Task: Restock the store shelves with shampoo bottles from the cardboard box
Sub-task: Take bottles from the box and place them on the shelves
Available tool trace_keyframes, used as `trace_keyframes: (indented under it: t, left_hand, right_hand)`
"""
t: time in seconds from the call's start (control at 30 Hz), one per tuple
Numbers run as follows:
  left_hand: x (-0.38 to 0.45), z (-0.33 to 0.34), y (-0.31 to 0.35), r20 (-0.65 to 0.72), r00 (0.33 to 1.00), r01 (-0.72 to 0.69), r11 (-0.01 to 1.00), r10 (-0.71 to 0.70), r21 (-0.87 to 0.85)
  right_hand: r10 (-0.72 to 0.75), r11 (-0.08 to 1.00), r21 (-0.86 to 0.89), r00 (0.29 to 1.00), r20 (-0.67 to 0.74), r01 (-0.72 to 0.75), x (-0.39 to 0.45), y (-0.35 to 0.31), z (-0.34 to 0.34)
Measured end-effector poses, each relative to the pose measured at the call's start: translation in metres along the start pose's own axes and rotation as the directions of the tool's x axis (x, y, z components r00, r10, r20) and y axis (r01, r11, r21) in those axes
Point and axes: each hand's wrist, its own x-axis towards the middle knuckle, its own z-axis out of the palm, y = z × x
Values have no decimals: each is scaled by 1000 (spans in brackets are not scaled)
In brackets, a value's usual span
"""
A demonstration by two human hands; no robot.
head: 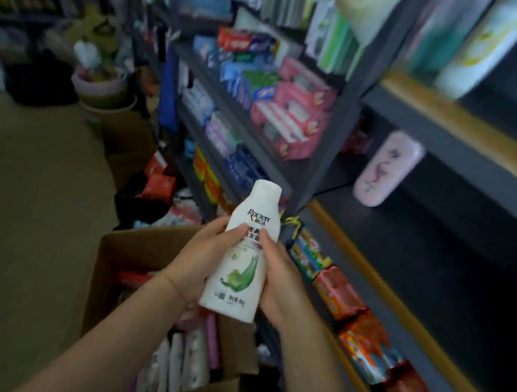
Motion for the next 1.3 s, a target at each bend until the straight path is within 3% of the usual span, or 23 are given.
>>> trace_keyframes:
  t: [0.13, 0.23, 0.37, 0.47, 0.6, 0.7, 0.77, 0.83, 0.93, 1.03, 1.3]
  left_hand:
    - [-2, 56, 35, 190, 967, -187, 979, 169, 82]
    - [-1, 92, 54, 353, 911, -296, 933, 212, 205]
    - [13, 135, 58, 427, 878, -387, 846, 217, 366]
    - [50, 145, 34, 347, 933, -281, 798, 97, 533]
    - [83, 151, 8, 472, 881, -449, 376, 34, 811]
    - [90, 162, 5, 452, 892, -448, 90, -24, 890]
    - [95, 163, -2, 414, 902, -416, 5, -123, 909]
    - [99, 155, -12, 412, 895, -408, 57, -171, 911]
    - [101, 146, -15, 435, 891, -418, 141, -131, 898]
    - [103, 146, -14, 416, 900, -382, 225, -129, 896]
    - [101, 143, -22, 418, 905, -374, 324, -77, 869]
  right_hand:
    - [-228, 940, -246, 971, 65, 237, -33, -53, -28]
    - [-359, 872, -351, 933, 15, 341, -57, -84, -53]
    - [-601, 730, -503, 785, -148, 464, -75, -109, -84]
    - [-717, 625, -621, 663, -216, 474, -81, -122, -107]
    - [-759, 540, -727, 619, -202, 424, -72, -133, -136]
    - [-700, 611, -732, 636, -324, 299, -56, -135, -156]
    - [-636, 681, -696, 654, -408, 228, -48, -134, -166]
    - [-583, 748, -631, 655, -481, 203, -43, -132, -173]
    - [-527, 822, -522, 654, -543, 228, -32, -137, -179]
    - [-523, 826, -508, 666, -532, 242, -16, -147, -184]
    - [-540, 818, -503, 671, -507, 278, 29, -179, -199]
